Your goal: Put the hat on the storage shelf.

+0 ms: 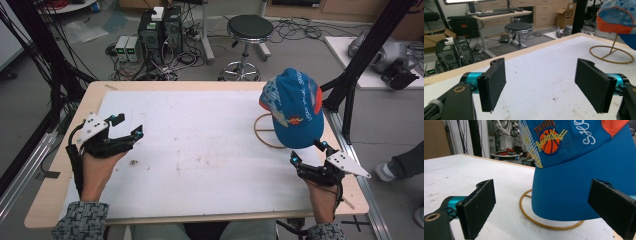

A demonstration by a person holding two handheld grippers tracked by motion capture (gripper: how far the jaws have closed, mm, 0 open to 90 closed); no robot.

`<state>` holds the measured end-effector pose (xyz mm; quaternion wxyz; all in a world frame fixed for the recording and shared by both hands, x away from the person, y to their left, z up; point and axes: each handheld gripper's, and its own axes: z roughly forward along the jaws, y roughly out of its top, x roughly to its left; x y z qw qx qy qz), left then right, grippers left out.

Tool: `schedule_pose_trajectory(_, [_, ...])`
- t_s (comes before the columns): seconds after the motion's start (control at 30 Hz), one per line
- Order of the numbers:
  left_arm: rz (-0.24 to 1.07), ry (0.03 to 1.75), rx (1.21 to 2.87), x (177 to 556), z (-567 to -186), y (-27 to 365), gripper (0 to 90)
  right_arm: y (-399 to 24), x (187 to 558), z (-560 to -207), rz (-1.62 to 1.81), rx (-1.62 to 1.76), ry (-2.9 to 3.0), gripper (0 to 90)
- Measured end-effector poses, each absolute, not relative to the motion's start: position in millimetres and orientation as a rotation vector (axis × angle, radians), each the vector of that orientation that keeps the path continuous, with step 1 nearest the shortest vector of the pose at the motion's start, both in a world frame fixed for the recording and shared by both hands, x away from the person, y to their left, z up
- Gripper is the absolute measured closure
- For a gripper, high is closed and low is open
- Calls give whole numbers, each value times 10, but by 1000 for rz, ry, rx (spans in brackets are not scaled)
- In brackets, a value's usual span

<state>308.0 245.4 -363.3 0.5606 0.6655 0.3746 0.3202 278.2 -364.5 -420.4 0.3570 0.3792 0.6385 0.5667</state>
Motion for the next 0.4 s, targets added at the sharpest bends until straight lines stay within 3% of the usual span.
schedule_pose_trajectory(0.4, [775,939,1538,2995,-3794,2596,245,-3658,2781,-4205,1457,982,1648,68])
